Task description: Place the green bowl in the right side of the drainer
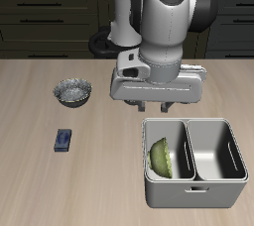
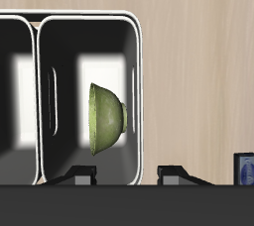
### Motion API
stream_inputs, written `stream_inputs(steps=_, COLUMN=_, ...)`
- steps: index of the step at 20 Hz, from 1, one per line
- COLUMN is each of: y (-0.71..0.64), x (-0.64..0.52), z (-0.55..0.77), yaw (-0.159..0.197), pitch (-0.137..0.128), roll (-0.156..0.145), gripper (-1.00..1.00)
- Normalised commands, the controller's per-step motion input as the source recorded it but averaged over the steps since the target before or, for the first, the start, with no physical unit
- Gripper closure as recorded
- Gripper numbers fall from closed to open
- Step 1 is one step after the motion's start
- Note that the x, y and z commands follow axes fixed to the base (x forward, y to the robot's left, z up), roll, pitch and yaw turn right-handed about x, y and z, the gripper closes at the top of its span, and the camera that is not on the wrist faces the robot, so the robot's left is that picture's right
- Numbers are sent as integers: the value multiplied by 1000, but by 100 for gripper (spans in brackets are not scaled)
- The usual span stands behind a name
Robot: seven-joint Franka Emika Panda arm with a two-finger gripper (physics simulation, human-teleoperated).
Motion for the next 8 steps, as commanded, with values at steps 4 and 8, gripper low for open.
stream_inputs(steps=4, y=-9, x=11, z=-24, yaw=-3, pitch=4, roll=4, gripper=-100)
stream_inputs(steps=8, y=-30, x=-14, z=-34, yaw=4, pitch=3, roll=-8, gripper=-100)
